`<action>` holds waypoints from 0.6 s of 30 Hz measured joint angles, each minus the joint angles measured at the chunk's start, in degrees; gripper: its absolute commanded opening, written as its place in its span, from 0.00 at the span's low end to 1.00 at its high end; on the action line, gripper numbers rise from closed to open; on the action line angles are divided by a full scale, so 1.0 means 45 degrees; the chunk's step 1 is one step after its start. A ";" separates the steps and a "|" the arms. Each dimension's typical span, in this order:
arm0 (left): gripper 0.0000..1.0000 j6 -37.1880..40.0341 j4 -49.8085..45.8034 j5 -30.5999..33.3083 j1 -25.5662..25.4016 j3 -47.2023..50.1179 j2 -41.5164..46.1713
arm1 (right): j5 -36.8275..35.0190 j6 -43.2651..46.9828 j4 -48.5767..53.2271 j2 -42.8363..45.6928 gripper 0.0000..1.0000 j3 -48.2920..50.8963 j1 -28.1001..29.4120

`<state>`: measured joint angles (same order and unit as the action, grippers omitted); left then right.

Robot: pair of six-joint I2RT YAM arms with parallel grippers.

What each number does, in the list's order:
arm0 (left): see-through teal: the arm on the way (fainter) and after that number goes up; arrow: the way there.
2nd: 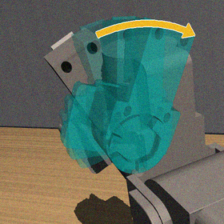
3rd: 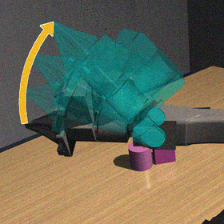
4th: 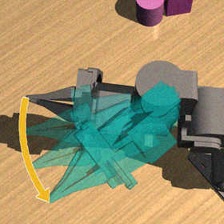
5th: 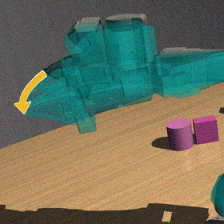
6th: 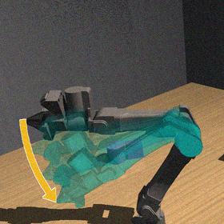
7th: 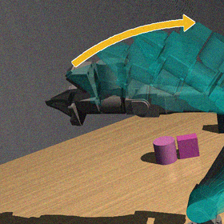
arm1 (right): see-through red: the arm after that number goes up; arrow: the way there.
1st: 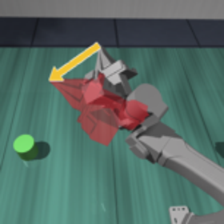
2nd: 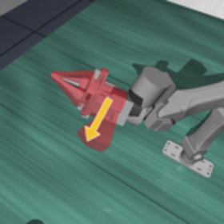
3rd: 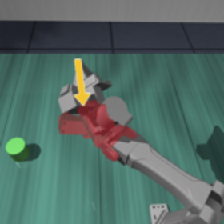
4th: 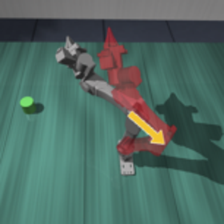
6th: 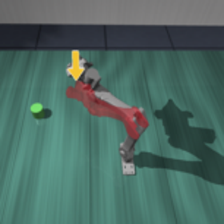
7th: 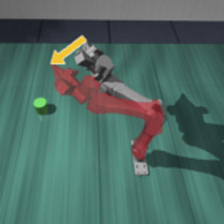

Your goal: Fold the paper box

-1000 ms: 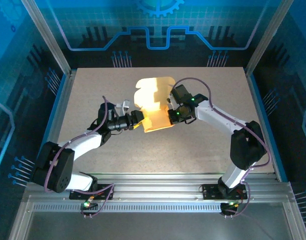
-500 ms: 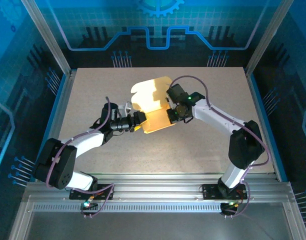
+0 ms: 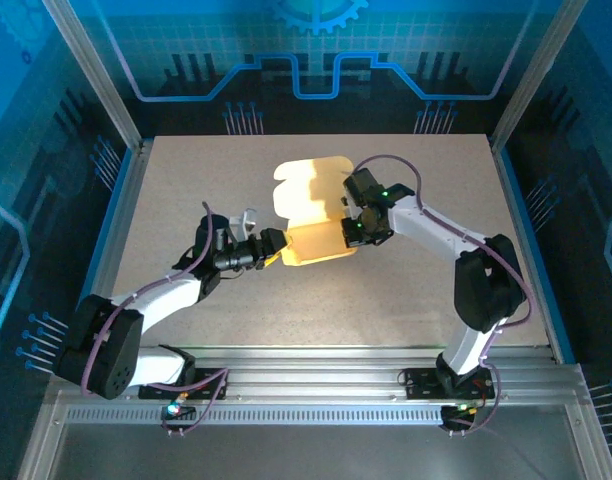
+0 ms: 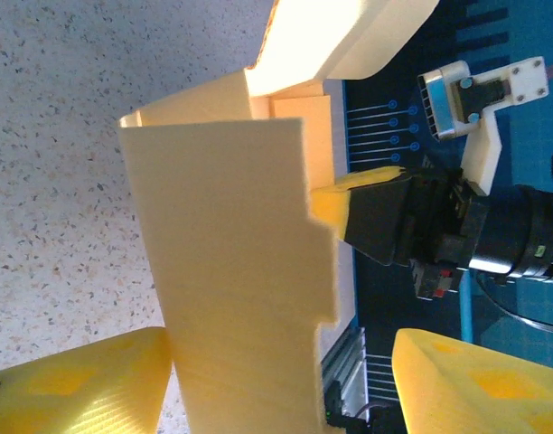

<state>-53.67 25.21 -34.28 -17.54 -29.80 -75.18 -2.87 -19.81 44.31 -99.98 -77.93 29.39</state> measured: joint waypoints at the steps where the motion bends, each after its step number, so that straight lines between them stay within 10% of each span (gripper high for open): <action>1: 0.79 -0.0092 0.0204 0.0010 0.0005 0.0092 0.0010 | 0.0087 -0.0024 -0.0039 -0.0039 0.00 0.0005 -0.0010; 12: 0.92 -0.0704 0.1622 0.0957 0.0806 0.1608 0.2210 | 0.3240 -0.0777 -0.1486 -0.0112 0.00 0.1404 -0.1583; 18: 0.53 -0.1161 0.1710 0.1341 0.1316 0.2089 0.2846 | 0.4561 -0.1214 -0.2137 -0.0102 0.00 0.1855 -0.2123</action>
<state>-58.89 32.91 -28.25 -11.62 -20.40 -62.37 17.65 -25.28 34.70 -100.44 -69.58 19.84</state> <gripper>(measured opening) 0.613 0.047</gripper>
